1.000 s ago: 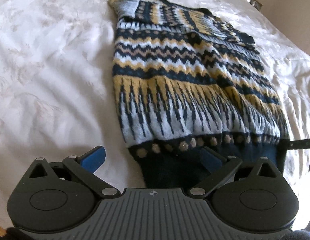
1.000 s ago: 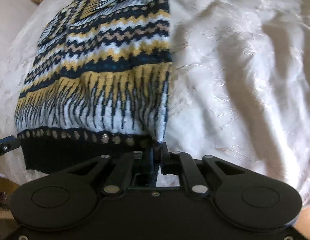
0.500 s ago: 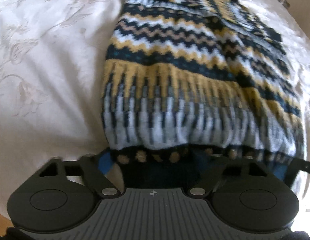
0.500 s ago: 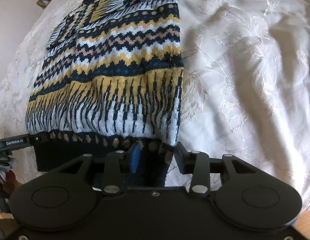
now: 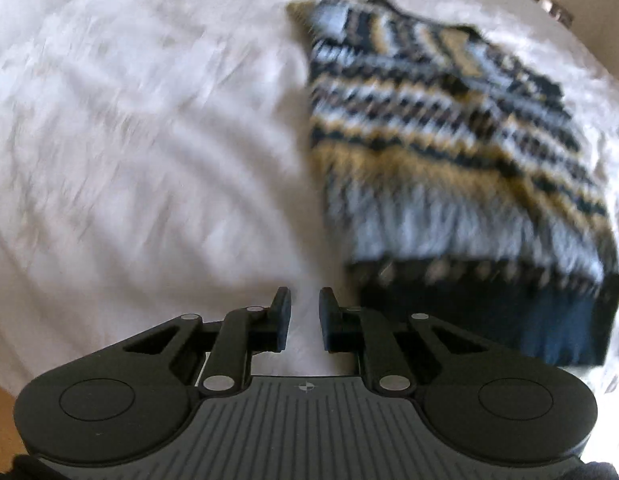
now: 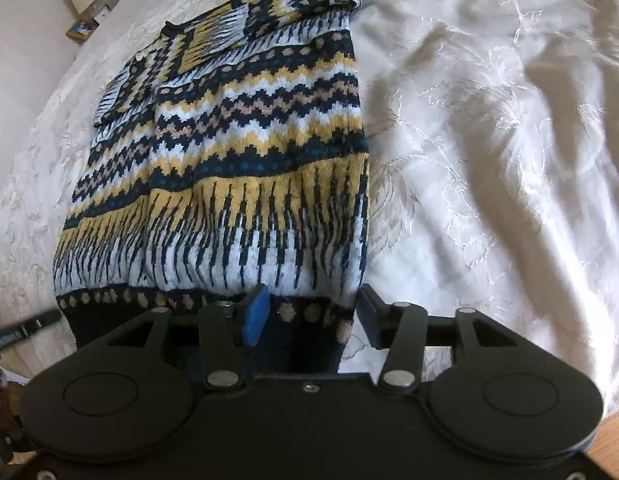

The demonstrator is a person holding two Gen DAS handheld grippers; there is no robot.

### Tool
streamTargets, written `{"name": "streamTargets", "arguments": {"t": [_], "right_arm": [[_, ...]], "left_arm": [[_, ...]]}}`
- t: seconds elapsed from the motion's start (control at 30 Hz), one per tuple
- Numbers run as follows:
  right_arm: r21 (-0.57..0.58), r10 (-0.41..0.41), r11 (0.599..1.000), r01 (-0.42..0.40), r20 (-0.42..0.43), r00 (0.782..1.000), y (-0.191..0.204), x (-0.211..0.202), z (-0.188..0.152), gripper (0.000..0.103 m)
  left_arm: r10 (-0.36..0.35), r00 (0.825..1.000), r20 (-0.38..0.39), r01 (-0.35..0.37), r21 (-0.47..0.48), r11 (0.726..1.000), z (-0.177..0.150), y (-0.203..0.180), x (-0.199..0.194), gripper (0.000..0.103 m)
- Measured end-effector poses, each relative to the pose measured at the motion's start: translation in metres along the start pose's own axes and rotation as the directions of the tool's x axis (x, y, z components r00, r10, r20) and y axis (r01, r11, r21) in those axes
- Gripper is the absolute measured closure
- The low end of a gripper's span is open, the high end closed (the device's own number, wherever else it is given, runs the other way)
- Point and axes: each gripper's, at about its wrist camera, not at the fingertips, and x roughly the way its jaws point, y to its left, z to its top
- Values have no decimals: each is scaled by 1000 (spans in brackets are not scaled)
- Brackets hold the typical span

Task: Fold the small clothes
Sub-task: 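Grasp the sweater hem with both grippers, then lift the hem with both grippers and fold it up toward the collar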

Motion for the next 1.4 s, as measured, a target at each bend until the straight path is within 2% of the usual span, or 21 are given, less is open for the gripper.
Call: {"name": "streamTargets", "arguments": {"t": [0.07,0.13,0.2,0.23,0.37,0.43,0.53,0.67,0.7,0.77,0.8,0.83,0.87,0.93,1.03,1.17,1.4], "right_arm": [[14,4,1000,-4,7,1000,-1,-2,-4,40],[30,10,999,-10,11,1000,-1,-2,-9,35],[41,21,999,-21,10,1000,-2,-2,-13,31],[47,30,998,-31,8,1000,-2,-1,-15,27],[42,55,998,-54,-10,998,0,5,-23,25],[37,63,997,-62,-32,997,2,12,-25,19],[17,51,999,-50,-74,996,3,24,-27,19],[40,64,997,-62,-73,995,0,33,-27,18],[49,76,996,-72,-75,994,-1,35,-26,21],[65,114,992,-108,-97,989,0,40,-24,46],[68,128,990,-121,-111,985,2,42,-22,72],[61,130,991,-123,-120,984,4,42,-22,80],[47,133,991,-128,-129,983,6,41,-20,80],[44,174,984,-170,-130,976,8,35,-16,87],[38,253,967,-250,-93,963,9,18,-4,87],[34,367,930,-366,-18,930,10,-8,24,87],[55,465,878,-475,132,876,7,-18,95,87]], "left_arm": [[-19,999,-26,18,-28,999,-7,10,2,87],[-58,998,-18,57,-47,997,-9,15,0,86],[-102,995,5,102,-45,994,-10,16,-2,77],[-129,992,15,129,-35,991,-8,13,-1,71],[-216,976,24,215,18,976,8,-8,13,66],[-243,970,14,243,25,970,17,-18,23,61],[-235,972,-9,235,20,972,24,-29,37,57],[-240,970,-33,240,-8,971,21,-24,43,56],[-242,970,-37,242,-14,970,21,-23,44,56],[-244,969,-44,243,-20,970,22,-23,45,57],[-244,969,-47,243,-27,970,23,-23,45,57],[-247,967,-52,246,-40,969,23,-22,45,58],[-261,964,-55,258,-57,965,23,-20,46,67],[-288,957,-46,282,-109,953,23,-13,43,87],[-305,952,-10,299,-176,938,24,-6,31,91],[-311,949,50,314,-198,928,35,-7,11,92],[-265,950,163,293,-185,938,97,-18,-3,92]]}}
